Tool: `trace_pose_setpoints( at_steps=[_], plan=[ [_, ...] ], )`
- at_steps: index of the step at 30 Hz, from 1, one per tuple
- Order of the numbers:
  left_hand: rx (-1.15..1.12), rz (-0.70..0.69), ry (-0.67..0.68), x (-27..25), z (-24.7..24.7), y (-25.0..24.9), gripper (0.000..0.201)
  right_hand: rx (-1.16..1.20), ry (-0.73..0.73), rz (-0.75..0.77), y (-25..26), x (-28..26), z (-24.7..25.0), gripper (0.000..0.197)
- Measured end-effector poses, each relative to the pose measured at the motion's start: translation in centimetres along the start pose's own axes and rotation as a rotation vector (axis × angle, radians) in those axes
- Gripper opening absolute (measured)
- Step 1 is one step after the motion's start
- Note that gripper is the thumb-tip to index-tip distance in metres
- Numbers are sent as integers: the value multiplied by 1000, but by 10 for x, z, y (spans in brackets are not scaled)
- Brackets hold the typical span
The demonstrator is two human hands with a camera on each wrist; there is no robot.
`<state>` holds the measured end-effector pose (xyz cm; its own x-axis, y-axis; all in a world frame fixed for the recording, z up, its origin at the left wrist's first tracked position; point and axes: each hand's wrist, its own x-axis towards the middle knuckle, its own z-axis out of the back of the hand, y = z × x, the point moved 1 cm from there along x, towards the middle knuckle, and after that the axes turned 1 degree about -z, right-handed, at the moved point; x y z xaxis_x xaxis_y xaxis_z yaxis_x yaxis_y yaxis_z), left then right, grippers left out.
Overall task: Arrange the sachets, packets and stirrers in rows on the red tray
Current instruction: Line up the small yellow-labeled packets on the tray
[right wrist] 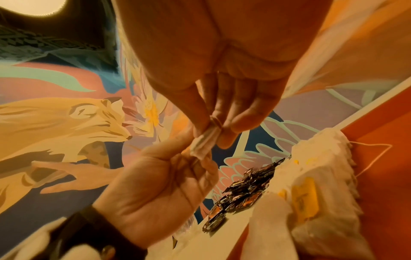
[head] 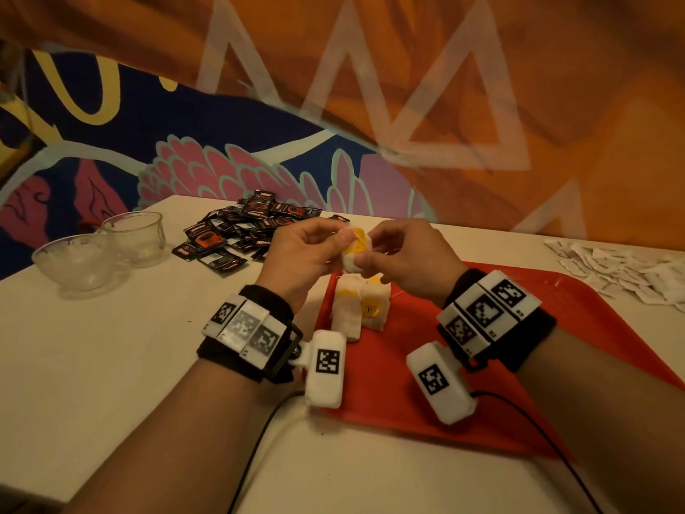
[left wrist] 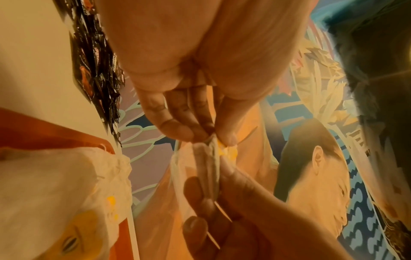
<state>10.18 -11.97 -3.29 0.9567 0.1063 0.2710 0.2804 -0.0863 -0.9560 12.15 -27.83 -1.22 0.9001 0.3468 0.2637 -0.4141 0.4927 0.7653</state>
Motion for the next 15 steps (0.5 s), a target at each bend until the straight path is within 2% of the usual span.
trace_pose_setpoints(
  at_steps=[3,7,11,15],
  plan=[
    [68,41,37,-1,-1,0,5,-36,78,-78,0,2,7,8],
    [136,130,76,1,1,2,8,4,229,-283,-9,0,10,13],
    [34,207,29,2,6,-1,12,-98,313,-465,-24,-7,6,24],
    [-37,254,5,3,9,-1,15,-88,316,-535,-36,-14,-1,26]
  ],
)
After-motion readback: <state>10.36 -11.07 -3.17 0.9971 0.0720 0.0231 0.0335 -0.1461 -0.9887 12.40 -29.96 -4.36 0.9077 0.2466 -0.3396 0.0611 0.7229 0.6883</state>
